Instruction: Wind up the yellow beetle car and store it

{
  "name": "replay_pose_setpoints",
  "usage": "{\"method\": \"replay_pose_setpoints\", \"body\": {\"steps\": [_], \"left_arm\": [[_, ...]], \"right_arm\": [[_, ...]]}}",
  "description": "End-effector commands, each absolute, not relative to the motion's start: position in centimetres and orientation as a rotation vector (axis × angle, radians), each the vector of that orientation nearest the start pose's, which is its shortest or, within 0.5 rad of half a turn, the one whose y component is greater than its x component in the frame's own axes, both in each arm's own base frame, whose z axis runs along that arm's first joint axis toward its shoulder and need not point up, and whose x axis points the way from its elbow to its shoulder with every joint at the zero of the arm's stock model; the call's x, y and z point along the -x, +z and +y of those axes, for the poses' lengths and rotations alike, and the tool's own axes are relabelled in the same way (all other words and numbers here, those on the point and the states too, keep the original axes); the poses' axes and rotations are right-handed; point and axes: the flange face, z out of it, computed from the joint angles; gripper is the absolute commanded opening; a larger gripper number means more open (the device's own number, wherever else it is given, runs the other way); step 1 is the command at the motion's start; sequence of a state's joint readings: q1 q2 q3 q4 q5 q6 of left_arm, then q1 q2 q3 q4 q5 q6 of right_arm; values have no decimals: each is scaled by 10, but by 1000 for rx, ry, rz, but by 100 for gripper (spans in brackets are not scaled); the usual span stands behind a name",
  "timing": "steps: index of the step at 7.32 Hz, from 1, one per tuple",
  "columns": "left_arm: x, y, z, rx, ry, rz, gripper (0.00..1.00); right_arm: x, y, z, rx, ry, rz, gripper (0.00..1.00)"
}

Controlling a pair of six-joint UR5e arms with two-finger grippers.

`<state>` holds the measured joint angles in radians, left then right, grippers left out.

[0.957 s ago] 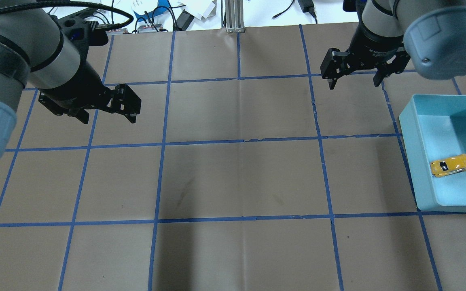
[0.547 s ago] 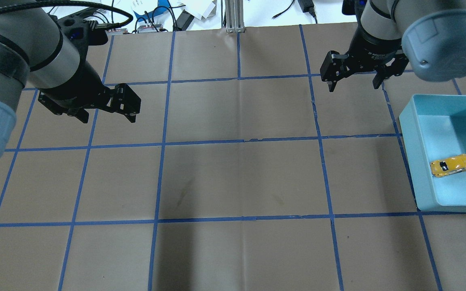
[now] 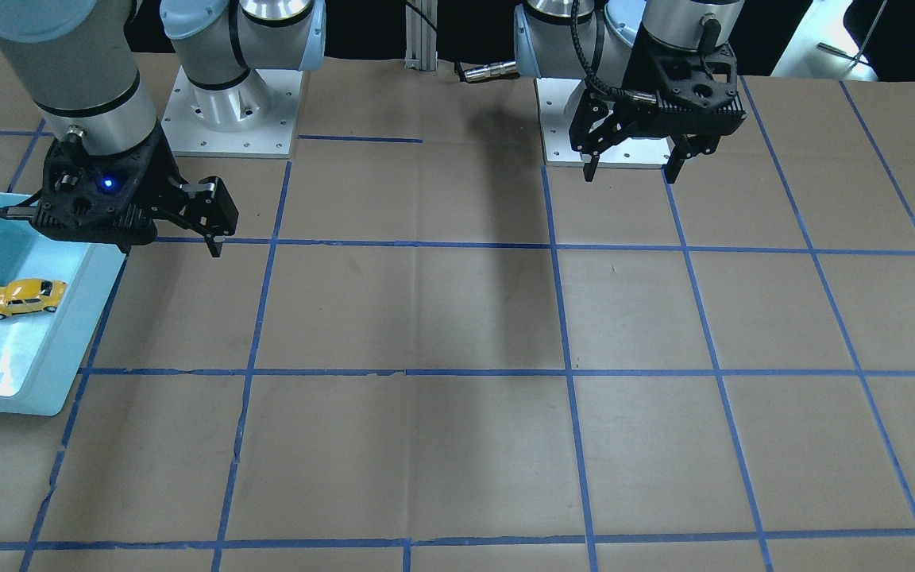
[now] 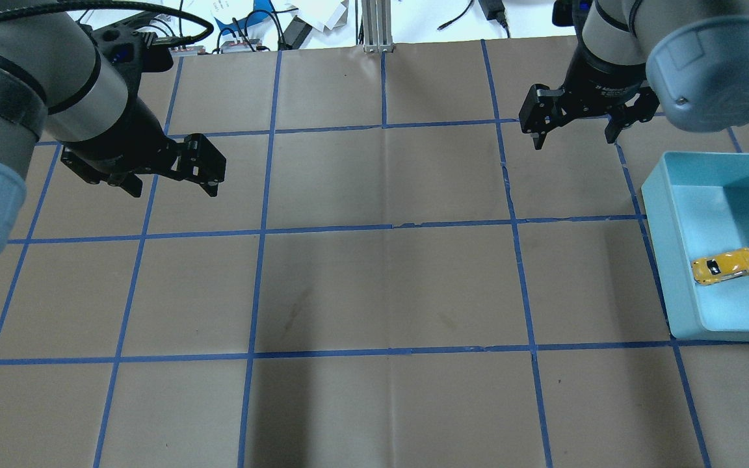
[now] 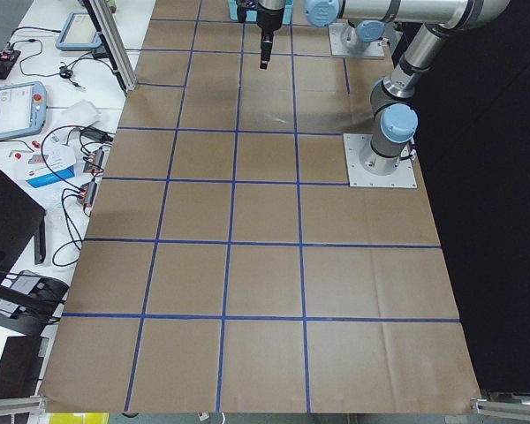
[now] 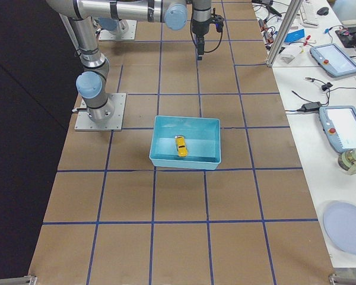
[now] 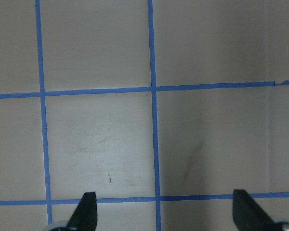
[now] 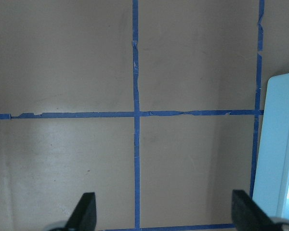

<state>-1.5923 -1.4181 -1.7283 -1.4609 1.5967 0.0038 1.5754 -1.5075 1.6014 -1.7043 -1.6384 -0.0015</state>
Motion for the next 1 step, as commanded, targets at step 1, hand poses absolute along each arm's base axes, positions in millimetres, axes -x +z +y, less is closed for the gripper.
{"method": "replay_pose_setpoints", "body": {"steps": [1], "left_arm": [[140,492,-435,-34,-163,3112,100]], "right_arm": [[-129,455,-520,10,-64,3208,100]]}}
